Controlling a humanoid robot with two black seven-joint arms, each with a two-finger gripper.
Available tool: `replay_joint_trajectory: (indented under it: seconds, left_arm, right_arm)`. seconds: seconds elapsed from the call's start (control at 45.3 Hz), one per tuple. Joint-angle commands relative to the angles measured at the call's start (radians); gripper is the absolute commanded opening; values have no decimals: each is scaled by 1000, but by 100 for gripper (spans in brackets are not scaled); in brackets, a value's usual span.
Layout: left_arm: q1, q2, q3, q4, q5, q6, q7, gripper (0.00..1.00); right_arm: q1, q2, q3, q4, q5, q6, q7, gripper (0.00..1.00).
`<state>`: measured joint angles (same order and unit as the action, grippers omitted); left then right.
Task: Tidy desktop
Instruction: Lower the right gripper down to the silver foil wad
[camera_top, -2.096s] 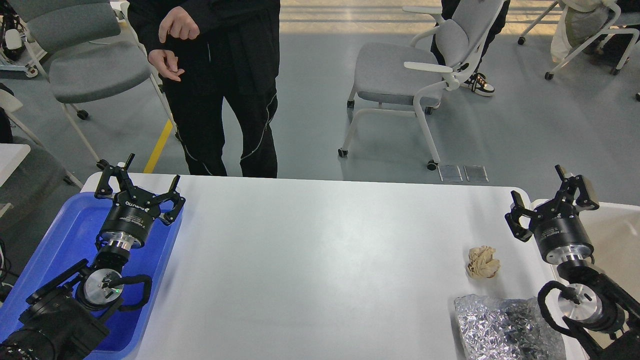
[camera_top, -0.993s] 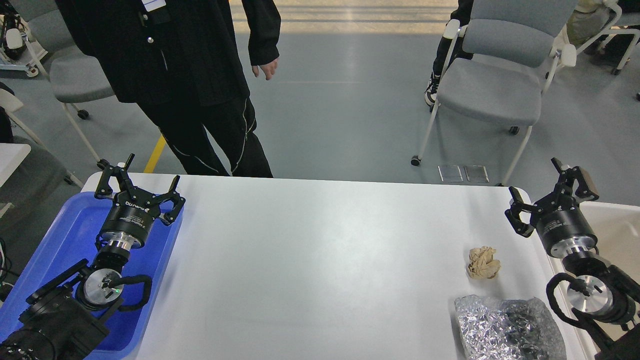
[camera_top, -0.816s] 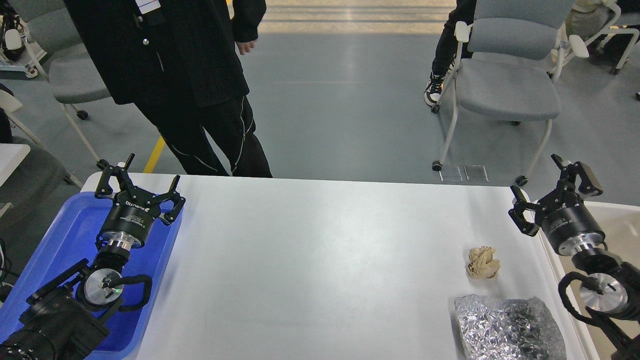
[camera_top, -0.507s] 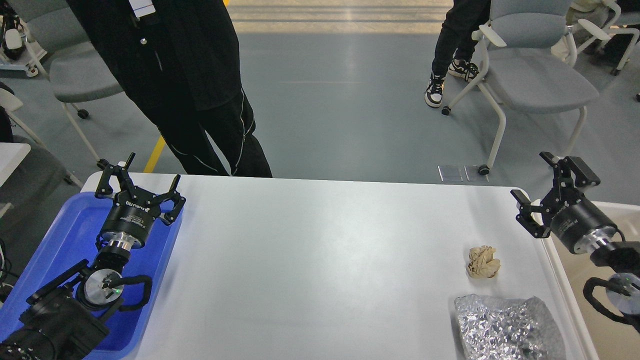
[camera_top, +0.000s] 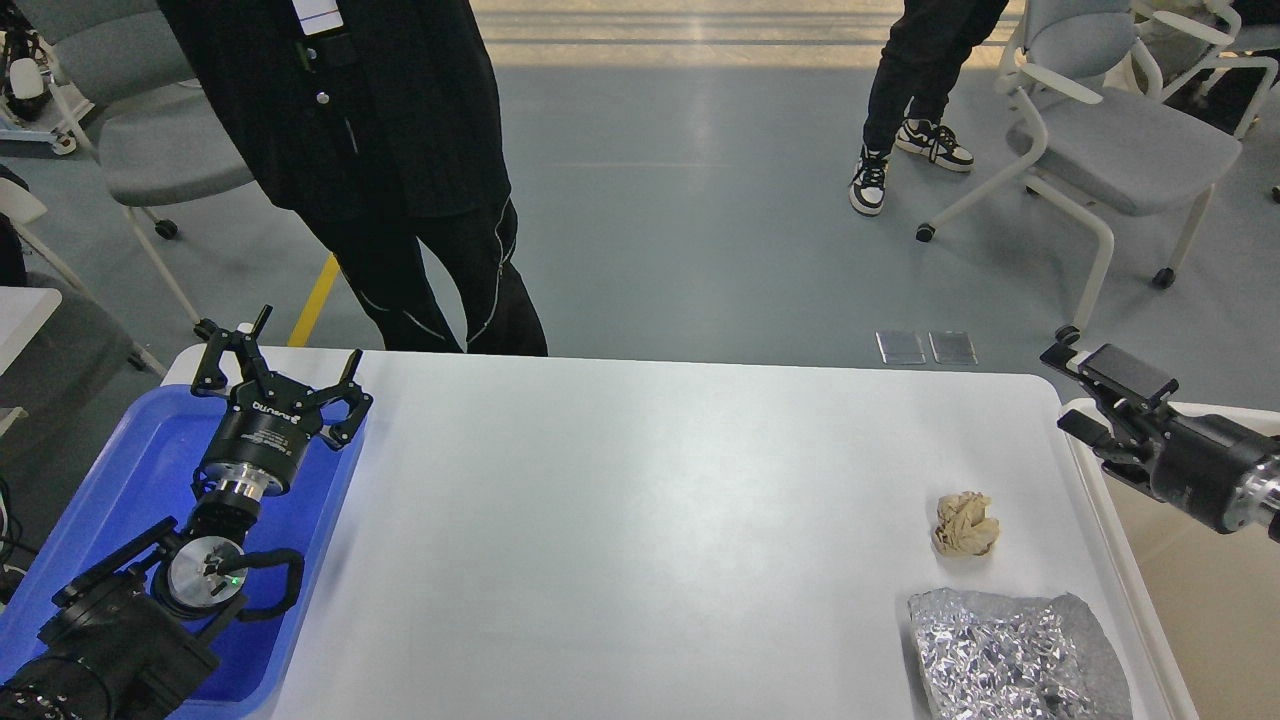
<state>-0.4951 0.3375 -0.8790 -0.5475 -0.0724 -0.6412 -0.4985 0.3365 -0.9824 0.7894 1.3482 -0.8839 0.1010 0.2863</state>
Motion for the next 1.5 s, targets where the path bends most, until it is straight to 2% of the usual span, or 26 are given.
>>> replay_joint_trajectory:
  seconds: [0.0,0.176,0.419,0.684,0.794,0.904,1.39,1.478]
  left_arm:
    - [0,0,0,0,0,0,0,100]
    - [0,0,0,0,0,0,0,100]
    - [0,0,0,0,0,-2,0,100]
    - [0,0,0,0,0,-2,0,100]
    - [0,0,0,0,0,-2,0,100]
    - [0,0,0,0,0,-2,0,100]
    - [0,0,0,0,0,-2,0,100]
    - [0,0,0,0,0,-2,0,100]
  right_arm:
    - [-1,-120,-71,81,-268,2,4,100]
    - [10,-134,-162,55,-497,-21,7,100]
    - [7,-139,-334,17,-685,-122,7,100]
    - [-7,-119,-501,-104,-742,-303,7,100]
    - [-7,-41,-593,-234,-733,-406,7,100]
    - [-10,-1,-608,-302,-716,-415,8,100]
    - [-48,77,-639,-339,-682,-474,10,99]
    - [-47,79,-639,-340,-678,-474,14,89]
